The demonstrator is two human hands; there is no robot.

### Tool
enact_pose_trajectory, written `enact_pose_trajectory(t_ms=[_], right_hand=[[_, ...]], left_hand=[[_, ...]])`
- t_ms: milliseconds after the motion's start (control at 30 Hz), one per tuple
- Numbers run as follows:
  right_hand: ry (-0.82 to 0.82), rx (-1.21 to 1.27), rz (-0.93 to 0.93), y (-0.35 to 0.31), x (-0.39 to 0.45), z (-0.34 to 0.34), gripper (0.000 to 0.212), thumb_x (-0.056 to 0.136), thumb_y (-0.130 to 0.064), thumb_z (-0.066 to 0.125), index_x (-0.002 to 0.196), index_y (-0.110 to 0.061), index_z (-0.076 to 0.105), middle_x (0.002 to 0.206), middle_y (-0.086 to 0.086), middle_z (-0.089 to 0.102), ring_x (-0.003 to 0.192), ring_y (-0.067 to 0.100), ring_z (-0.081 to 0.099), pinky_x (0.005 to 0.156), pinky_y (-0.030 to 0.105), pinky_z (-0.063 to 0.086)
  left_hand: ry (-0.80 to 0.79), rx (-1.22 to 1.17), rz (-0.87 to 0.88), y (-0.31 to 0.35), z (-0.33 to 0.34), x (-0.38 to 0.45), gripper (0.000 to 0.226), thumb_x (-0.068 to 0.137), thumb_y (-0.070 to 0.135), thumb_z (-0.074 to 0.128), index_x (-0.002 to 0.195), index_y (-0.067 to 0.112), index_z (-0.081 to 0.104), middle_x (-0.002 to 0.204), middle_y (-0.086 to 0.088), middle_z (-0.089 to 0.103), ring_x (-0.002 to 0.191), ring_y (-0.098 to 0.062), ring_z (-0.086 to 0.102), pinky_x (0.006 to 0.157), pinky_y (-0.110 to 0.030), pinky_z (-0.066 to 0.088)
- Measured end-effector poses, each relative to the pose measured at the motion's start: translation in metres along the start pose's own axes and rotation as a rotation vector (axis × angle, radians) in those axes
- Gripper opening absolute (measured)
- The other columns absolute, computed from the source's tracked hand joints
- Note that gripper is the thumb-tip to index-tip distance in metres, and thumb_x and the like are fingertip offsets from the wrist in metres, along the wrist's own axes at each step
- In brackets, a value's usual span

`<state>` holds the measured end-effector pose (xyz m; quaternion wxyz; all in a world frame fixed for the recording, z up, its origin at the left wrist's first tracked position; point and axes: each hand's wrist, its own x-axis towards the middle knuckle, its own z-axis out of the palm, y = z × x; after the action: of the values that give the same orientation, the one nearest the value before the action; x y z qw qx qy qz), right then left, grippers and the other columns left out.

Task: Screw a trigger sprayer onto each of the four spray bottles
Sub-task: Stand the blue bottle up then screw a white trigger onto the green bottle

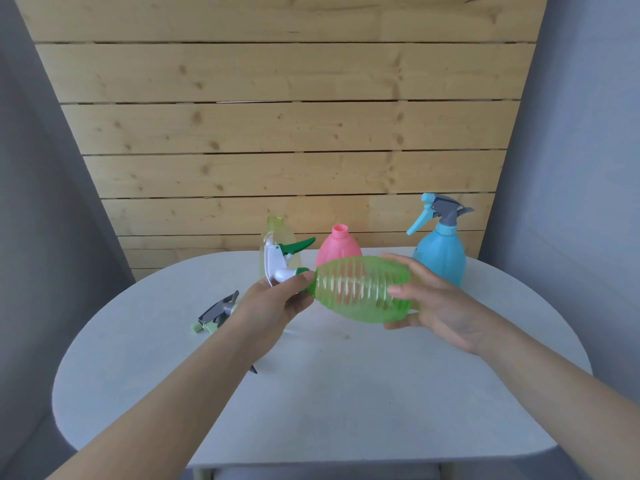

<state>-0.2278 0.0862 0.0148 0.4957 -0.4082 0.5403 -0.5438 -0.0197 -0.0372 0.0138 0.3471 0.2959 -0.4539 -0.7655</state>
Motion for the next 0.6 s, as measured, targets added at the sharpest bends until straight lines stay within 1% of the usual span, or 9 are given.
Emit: enact_pose_trajectory(t_ms=[33,100,200,300,367,400,467,533,600], right_hand=[[0.023,-0.041,0.02,-0.0013,-0.0007,0.0005,0.046,0.068,-0.046,0.069,0.11,-0.029,0.063,0.103,0.006,0.067,0.082,0.021,0.068,0.058,0.034,0.053],[0.079,-0.122,0.149,-0.0019,-0.0012,0.0001,0.055,0.075,-0.068,0.047,0.098,-0.022,0.068,0.083,0.008,0.072,0.065,0.027,0.068,0.046,0.029,0.048],[0.008,-0.152,0.292,0.0021,-0.0011,-0.0023,0.077,0.078,-0.077,0.022,0.106,-0.02,0.067,0.092,0.014,0.074,0.074,0.033,0.071,0.056,0.034,0.055],[-0.076,-0.039,0.199,0.0038,-0.003,-0.0004,0.067,0.07,-0.064,0.055,0.127,-0.031,0.052,0.123,0.005,0.063,0.108,0.027,0.063,0.081,0.044,0.056],[-0.059,-0.036,0.098,0.0041,-0.0032,0.0011,0.075,0.062,-0.041,0.075,0.13,-0.036,0.046,0.127,0.0,0.057,0.11,0.023,0.062,0.081,0.042,0.056],[-0.052,-0.056,0.07,0.0041,-0.0032,0.002,0.073,0.06,-0.037,0.077,0.127,-0.036,0.049,0.124,0.001,0.059,0.105,0.022,0.064,0.076,0.039,0.057],[-0.023,-0.095,0.092,0.0025,-0.0037,0.0042,0.062,0.062,-0.05,0.071,0.118,-0.028,0.058,0.107,0.007,0.067,0.086,0.025,0.068,0.057,0.033,0.055],[0.005,-0.14,0.197,0.0013,-0.0039,0.0036,0.063,0.071,-0.07,0.051,0.105,-0.019,0.064,0.084,0.012,0.07,0.063,0.028,0.067,0.042,0.027,0.045],[-0.01,-0.185,0.315,0.0027,-0.004,0.0009,0.077,0.079,-0.076,0.028,0.097,-0.012,0.066,0.075,0.016,0.069,0.053,0.027,0.064,0.043,0.026,0.045]], left_hand=[[-0.037,0.004,-0.002,0.0003,-0.0004,-0.0006,0.004,0.081,0.007,0.065,0.085,0.007,0.066,0.075,0.002,0.073,0.07,-0.006,0.069,0.064,-0.017,0.054],[-0.119,0.025,0.003,-0.0008,-0.0008,-0.0024,0.011,0.074,0.011,0.069,0.085,0.009,0.068,0.08,0.002,0.072,0.075,-0.007,0.068,0.067,-0.018,0.054],[-0.134,0.079,0.022,-0.0032,0.0001,-0.004,0.009,0.074,0.011,0.068,0.082,0.008,0.067,0.078,0.003,0.072,0.074,-0.007,0.068,0.066,-0.018,0.054],[-0.05,0.091,0.019,-0.0054,-0.0005,-0.0028,0.001,0.082,0.005,0.064,0.081,0.004,0.064,0.073,0.002,0.073,0.069,-0.007,0.068,0.064,-0.017,0.054],[-0.01,0.069,0.008,-0.0056,-0.0018,-0.0011,0.002,0.083,0.005,0.063,0.083,0.004,0.064,0.072,0.002,0.073,0.068,-0.007,0.068,0.064,-0.017,0.054],[-0.01,0.057,0.006,-0.0051,-0.0024,-0.0007,0.003,0.083,0.006,0.063,0.084,0.004,0.065,0.074,0.002,0.074,0.069,-0.007,0.069,0.064,-0.017,0.055],[-0.055,0.035,0.003,-0.0029,-0.0029,-0.001,0.005,0.081,0.008,0.064,0.085,0.006,0.067,0.08,0.001,0.075,0.076,-0.009,0.069,0.067,-0.017,0.054],[-0.136,0.034,0.004,-0.0015,-0.0033,-0.0029,0.014,0.074,0.012,0.069,0.087,0.008,0.068,0.085,-0.001,0.074,0.082,-0.011,0.069,0.071,-0.019,0.055],[-0.168,0.077,0.009,-0.0025,-0.0026,-0.0047,0.026,0.066,0.017,0.072,0.09,0.008,0.068,0.09,-0.004,0.07,0.086,-0.013,0.067,0.072,-0.02,0.054]])
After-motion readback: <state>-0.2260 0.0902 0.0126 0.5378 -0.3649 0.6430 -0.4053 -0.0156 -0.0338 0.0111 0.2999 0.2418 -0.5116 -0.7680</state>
